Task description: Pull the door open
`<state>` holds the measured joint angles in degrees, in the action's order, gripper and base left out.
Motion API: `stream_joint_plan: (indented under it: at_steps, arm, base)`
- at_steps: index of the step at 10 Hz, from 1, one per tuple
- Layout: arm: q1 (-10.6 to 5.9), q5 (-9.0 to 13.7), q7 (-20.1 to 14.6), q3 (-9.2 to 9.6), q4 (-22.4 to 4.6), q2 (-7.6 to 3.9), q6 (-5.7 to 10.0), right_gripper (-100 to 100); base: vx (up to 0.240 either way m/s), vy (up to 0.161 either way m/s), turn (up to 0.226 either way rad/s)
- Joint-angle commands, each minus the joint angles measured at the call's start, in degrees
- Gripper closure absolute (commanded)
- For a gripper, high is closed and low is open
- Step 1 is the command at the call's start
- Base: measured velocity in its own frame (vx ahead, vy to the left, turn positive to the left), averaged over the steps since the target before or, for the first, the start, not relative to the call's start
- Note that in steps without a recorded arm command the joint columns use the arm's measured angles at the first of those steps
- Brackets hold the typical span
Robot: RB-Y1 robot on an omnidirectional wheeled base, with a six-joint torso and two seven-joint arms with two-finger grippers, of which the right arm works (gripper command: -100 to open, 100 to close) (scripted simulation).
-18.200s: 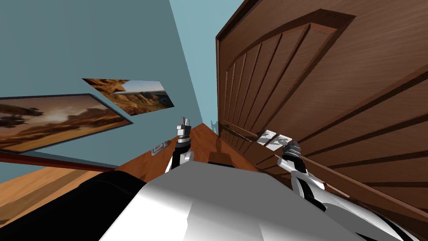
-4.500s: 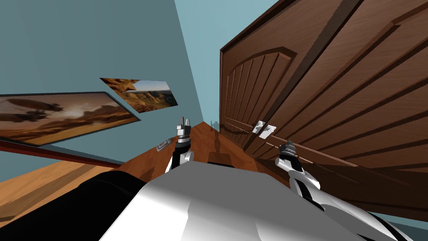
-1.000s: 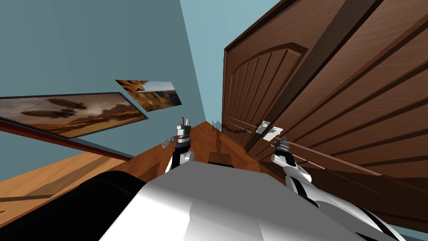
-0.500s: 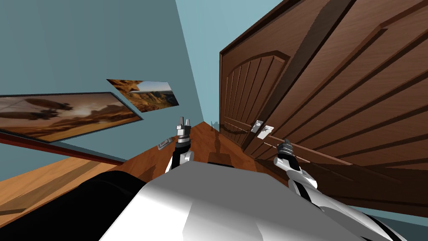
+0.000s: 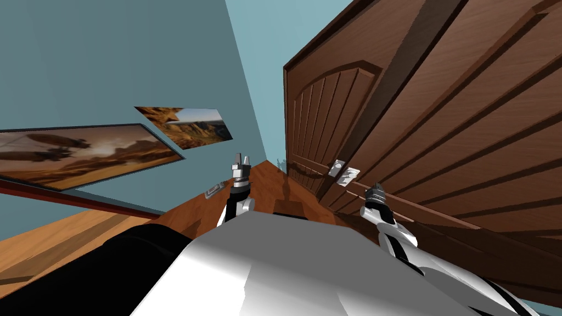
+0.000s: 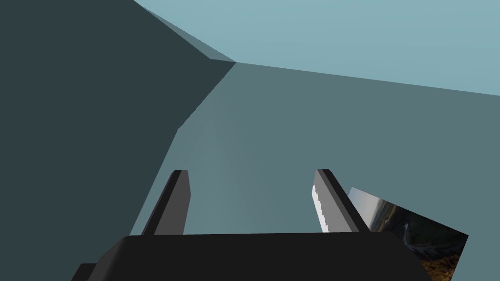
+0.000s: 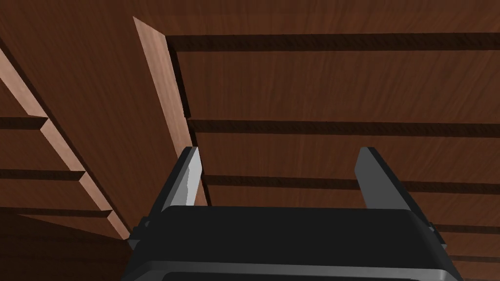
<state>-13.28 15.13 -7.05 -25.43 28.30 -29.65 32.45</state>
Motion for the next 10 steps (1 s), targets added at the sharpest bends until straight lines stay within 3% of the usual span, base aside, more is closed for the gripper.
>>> stream_joint_plan:
  at_steps: [1, 2, 3, 4, 9, 10]
  arm:
    - [0.11, 0.03, 0.33, -0.09, 1.64, 0.54, -0.46, -100]
    - [-0.82, -0.14, 0.37, 0.30, 2.04, 0.85, -0.36, -100]
    - [-0.37, -0.06, 0.38, 0.10, 1.68, 0.69, -0.32, -100]
    - [-0.37, -0.06, 0.38, 0.10, 1.68, 0.69, -0.32, 100]
    - [-0.37, -0.06, 0.38, 0.10, 1.68, 0.69, -0.32, 100]
    - [-0.27, -0.09, 0.24, 0.21, 1.71, 0.62, -0.51, -100]
  base:
    - [0.186, -0.039, 0.109]
    - [0.244, 0.033, 0.160]
    - [0.123, 0.019, 0.040]
    - [-0.018, -0.005, -0.031]
    - [-0.026, -0.003, -0.002]
    - [-0.101, 0.062, -0.036]
